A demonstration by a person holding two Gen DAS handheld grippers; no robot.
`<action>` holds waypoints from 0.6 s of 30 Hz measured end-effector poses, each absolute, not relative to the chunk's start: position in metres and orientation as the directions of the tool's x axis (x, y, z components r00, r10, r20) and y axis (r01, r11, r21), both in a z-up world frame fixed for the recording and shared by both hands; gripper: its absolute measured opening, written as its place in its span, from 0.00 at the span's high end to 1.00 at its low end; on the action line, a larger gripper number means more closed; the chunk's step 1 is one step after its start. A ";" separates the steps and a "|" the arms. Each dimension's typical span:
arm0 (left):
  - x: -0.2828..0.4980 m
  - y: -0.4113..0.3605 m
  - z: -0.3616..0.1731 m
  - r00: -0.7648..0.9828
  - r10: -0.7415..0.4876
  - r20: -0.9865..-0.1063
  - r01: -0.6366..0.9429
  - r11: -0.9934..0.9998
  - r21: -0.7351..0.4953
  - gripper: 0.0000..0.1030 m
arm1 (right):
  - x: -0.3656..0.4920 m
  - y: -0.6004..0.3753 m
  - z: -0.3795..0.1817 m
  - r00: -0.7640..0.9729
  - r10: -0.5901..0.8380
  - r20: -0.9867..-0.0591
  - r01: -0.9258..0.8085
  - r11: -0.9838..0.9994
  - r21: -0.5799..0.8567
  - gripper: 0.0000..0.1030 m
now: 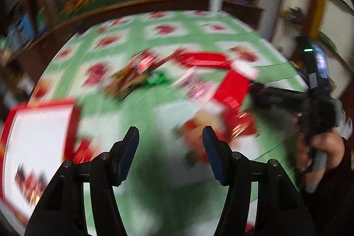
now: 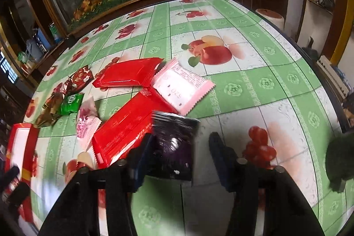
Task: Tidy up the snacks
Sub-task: 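Grasp the dark purple packet with the right tool while the left grips a dark red candy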
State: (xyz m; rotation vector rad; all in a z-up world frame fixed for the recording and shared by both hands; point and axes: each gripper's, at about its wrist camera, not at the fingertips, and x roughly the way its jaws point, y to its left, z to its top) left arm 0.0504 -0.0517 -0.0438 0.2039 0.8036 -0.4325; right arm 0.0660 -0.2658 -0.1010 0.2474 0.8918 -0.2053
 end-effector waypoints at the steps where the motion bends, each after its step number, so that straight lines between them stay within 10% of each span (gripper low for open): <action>1: 0.052 -0.063 -0.044 0.601 -0.350 -0.718 0.508 0.862 0.005 0.43 | 0.069 -0.264 -0.102 0.613 -0.107 -0.783 0.272 0.959 0.082 0.60; 4: 0.060 -0.080 -0.052 0.550 -0.427 -0.718 0.589 0.808 -0.029 0.29 | 0.068 -0.263 -0.102 0.622 -0.133 -0.771 0.263 0.964 0.046 0.68; 18: 0.075 -0.136 -0.091 0.424 -0.419 -0.803 0.567 0.814 -0.126 0.29 | 0.056 -0.299 -0.100 0.641 -0.070 -0.764 0.280 0.949 0.148 0.70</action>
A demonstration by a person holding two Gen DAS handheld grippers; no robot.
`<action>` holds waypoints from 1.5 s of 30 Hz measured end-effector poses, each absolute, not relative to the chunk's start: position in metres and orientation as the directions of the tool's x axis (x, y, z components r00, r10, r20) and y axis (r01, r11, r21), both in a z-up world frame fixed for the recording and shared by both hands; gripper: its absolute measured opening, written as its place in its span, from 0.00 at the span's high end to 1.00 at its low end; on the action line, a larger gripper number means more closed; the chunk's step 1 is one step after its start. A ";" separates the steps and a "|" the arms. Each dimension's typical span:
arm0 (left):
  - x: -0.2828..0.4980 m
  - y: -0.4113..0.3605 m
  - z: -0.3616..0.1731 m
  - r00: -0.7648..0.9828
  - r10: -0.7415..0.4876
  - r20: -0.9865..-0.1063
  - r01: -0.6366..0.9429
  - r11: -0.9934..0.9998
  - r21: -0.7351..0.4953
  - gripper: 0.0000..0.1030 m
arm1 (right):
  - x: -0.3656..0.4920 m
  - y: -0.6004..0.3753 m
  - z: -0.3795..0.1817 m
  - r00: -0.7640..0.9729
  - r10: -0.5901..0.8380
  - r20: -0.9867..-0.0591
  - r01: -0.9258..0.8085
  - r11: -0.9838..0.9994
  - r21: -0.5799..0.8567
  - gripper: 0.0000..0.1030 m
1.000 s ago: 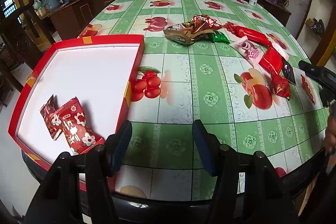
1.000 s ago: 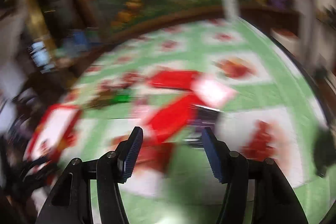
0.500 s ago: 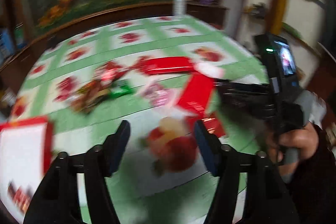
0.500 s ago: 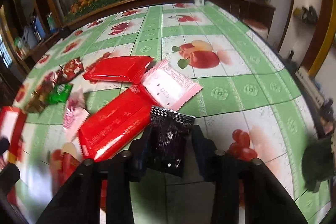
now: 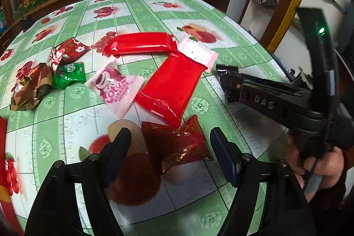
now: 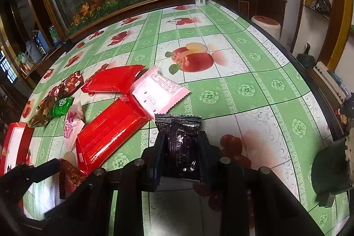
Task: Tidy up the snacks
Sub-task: 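Grasp the dark purple packet with the right tool while the left grips a dark red candy, then lift both held snacks and carry them over the white box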
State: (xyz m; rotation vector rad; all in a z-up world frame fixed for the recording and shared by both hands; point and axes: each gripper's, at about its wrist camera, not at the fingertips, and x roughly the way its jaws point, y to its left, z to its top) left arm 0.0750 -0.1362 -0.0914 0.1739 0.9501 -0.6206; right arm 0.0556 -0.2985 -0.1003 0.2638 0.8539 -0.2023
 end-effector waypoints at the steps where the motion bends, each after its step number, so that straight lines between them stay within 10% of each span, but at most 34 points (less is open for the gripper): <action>1: 0.075 -0.136 -0.093 0.422 -0.416 -0.806 0.566 0.815 -0.125 0.29 | 0.055 -0.299 -0.100 0.642 -0.068 -0.764 0.280 0.948 0.151 0.70; 8: 0.079 -0.137 -0.098 0.445 -0.391 -0.806 0.549 0.830 -0.100 0.49 | 0.055 -0.299 -0.100 0.641 -0.076 -0.763 0.279 0.950 0.141 0.70; 31: 0.064 -0.055 -0.076 0.564 -0.266 -0.782 0.386 0.922 -0.035 0.51 | 0.055 -0.293 -0.099 0.666 0.121 -0.736 0.175 0.934 0.312 0.71; 45: 0.042 -0.006 -0.043 0.658 -0.248 -0.711 0.306 0.951 -0.049 0.50 | 0.031 -0.309 -0.064 0.846 0.083 -0.526 0.167 0.896 0.410 0.72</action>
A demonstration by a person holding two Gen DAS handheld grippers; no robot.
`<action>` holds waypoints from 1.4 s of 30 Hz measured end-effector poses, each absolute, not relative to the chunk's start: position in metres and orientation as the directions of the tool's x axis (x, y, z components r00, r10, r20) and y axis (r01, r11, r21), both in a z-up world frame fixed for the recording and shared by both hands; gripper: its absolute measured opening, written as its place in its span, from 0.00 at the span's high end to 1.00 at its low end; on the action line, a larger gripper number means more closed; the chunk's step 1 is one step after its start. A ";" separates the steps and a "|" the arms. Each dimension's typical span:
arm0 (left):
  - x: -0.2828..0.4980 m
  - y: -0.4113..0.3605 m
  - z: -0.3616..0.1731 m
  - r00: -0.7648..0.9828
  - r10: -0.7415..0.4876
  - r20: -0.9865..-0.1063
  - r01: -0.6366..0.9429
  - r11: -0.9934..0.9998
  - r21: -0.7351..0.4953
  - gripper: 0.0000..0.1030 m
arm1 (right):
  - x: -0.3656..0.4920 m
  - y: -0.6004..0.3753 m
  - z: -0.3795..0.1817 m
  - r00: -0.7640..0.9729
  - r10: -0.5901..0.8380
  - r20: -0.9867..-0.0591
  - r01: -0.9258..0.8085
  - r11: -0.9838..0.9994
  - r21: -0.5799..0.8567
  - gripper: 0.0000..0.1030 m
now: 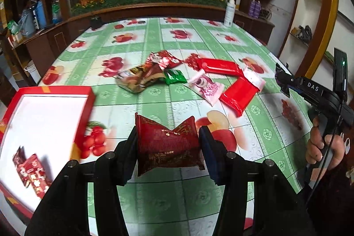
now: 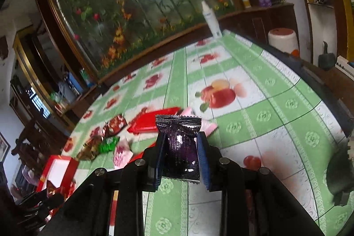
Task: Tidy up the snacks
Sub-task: 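Lift both held snacks and carry them over the white box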
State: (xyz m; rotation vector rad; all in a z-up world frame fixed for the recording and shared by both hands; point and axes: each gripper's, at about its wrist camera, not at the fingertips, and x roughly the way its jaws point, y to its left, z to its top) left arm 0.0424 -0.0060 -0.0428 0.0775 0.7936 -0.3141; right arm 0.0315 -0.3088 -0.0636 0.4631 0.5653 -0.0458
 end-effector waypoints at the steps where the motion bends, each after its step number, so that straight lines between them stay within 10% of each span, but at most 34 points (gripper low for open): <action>1: 0.041 0.000 -0.040 0.665 -0.248 -0.704 0.298 0.953 -0.054 0.50 | 0.031 -0.309 -0.063 0.848 0.075 -0.524 0.174 0.896 0.409 0.72; 26: 0.017 0.072 -0.022 0.736 -0.233 -0.636 0.198 0.972 -0.128 0.50 | 0.031 -0.297 -0.068 0.847 -0.009 -0.531 0.254 0.885 0.391 0.72; 42: 0.029 0.167 -0.016 0.788 -0.047 -0.614 -0.027 0.993 -0.111 0.50 | 0.071 -0.188 -0.061 0.836 0.321 -0.445 -0.069 0.866 0.495 0.72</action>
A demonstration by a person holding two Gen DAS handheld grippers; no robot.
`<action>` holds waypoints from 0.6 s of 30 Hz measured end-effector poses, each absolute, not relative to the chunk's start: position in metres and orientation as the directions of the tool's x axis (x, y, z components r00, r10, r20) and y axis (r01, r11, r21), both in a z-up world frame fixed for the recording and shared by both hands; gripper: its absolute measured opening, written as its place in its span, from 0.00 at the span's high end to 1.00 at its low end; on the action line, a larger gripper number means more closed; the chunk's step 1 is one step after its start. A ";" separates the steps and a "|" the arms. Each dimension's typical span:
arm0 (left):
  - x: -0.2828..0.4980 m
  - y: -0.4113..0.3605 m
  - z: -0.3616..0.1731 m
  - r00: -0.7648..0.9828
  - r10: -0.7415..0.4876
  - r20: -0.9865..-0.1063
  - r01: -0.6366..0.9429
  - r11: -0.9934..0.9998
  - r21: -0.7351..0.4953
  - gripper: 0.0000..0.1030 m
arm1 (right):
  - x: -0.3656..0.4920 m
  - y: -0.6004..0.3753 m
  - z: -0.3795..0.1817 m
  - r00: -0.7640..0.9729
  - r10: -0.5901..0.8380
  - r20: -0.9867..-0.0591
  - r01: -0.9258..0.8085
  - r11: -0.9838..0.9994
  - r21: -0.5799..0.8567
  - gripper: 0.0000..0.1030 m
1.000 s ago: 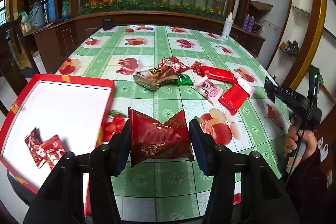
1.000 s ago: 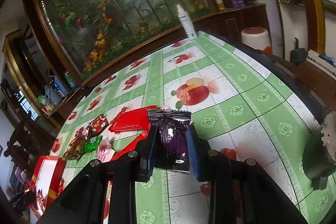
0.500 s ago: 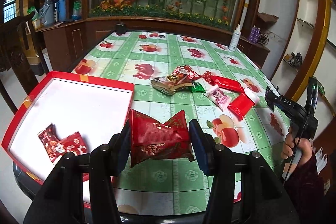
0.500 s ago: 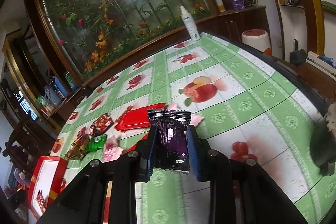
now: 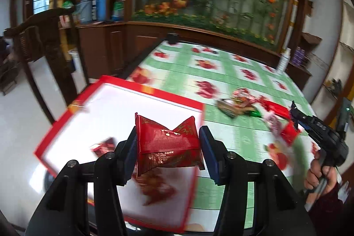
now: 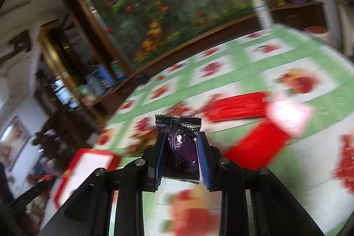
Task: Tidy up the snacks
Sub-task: 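Lift both held snacks and carry them over the white box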
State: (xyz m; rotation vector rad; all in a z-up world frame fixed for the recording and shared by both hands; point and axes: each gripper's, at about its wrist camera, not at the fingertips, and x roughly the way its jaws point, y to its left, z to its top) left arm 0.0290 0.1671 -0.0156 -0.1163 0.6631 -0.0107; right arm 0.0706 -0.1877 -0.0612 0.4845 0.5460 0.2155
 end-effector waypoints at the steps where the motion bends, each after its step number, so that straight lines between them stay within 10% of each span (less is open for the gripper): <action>1: 0.031 0.177 -0.016 0.787 -0.027 -0.617 -0.052 0.993 -0.109 0.50 | 0.076 -0.172 -0.060 0.821 0.370 -0.435 -0.114 0.852 0.510 0.72; 18: 0.050 0.221 -0.045 0.733 0.081 -0.675 -0.194 0.977 -0.093 0.48 | 0.107 0.054 -0.063 0.496 0.722 -0.482 -0.534 0.692 0.486 0.69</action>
